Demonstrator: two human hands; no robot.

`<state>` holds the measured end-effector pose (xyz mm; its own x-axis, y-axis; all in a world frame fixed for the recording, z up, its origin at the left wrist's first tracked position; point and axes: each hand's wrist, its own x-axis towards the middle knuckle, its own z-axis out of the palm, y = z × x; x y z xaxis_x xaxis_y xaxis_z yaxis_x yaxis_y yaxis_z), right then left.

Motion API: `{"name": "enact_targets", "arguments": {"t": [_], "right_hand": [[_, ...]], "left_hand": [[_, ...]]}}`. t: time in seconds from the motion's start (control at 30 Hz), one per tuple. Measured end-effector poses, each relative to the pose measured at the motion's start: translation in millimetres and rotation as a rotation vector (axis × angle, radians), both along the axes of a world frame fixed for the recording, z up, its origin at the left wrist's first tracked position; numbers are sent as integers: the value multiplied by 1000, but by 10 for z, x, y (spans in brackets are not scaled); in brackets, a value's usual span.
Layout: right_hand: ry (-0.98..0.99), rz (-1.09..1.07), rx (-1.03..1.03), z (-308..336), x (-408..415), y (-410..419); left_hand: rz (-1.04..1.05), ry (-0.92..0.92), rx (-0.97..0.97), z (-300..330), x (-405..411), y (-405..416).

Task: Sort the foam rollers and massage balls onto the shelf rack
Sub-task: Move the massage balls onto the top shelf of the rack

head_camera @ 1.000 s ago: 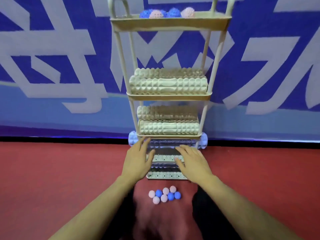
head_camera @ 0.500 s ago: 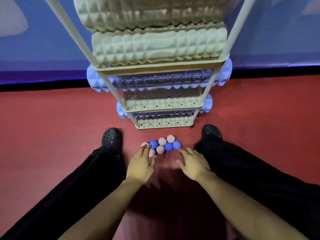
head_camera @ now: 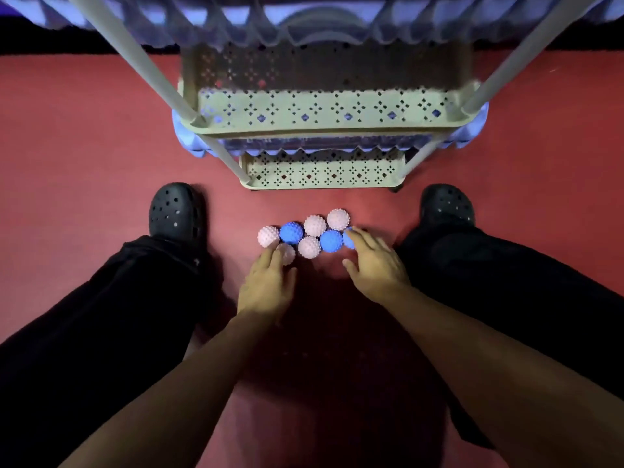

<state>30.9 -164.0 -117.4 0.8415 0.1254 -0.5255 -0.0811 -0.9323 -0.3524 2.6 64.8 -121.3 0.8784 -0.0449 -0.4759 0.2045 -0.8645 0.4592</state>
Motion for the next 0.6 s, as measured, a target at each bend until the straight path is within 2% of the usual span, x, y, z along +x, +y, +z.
{"name": "enact_targets", "arguments": {"t": [0.13, 0.3, 0.5, 0.6], "right_hand": [[-44, -109, -33, -114, -53, 1], [82, -183, 96, -255, -54, -11], [56, -278, 313, -238, -83, 46], [126, -148, 293, -185, -16, 107]], "left_hand": [[-3, -92, -7, -64, -96, 14], [21, -74, -5, -92, -133, 6], [44, -109, 19, -95, -140, 12], [60, -125, 17, -104, -159, 34]]}}
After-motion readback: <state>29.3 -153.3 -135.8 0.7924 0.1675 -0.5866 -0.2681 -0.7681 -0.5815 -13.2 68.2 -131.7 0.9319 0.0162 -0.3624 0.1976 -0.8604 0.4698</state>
